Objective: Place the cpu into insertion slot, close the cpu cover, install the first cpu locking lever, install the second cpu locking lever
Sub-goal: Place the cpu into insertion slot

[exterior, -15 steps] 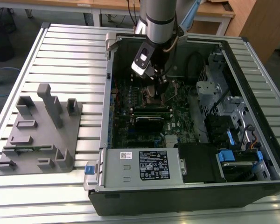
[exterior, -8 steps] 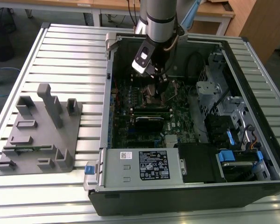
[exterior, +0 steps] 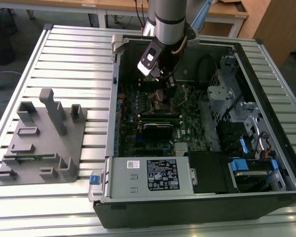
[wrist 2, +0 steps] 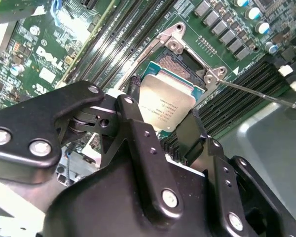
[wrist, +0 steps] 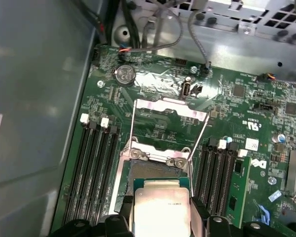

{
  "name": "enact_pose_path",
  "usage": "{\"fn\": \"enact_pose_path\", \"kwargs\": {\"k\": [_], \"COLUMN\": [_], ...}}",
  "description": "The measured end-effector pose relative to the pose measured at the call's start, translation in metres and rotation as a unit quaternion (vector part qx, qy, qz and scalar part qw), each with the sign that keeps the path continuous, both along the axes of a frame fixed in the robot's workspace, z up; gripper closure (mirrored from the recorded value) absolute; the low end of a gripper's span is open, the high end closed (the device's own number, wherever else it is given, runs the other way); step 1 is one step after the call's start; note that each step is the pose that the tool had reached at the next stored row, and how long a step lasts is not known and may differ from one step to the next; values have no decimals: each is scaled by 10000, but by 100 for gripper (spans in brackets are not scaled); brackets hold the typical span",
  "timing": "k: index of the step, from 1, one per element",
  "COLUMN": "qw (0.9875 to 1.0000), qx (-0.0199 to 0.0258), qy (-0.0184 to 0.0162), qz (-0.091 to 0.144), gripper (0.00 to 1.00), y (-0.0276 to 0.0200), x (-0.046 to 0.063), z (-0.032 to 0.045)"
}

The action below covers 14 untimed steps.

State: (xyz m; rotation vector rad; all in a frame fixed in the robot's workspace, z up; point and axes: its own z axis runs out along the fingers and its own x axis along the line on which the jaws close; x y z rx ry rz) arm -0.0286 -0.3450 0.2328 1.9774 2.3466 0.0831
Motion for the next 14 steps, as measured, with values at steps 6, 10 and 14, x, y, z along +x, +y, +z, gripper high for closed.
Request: {"fn": "enact_pose_path", "kwargs": {"k": [6, 10, 14], "qw": [9998, 9992, 9983], "qx": [1, 1, 1], "qy": [-1, -1, -1], "qz": [-221, -409, -583], "gripper": [46, 46, 46], "y": [14, 20, 28], "x": [12, 16, 21], "z": [-3, -4, -6]}}
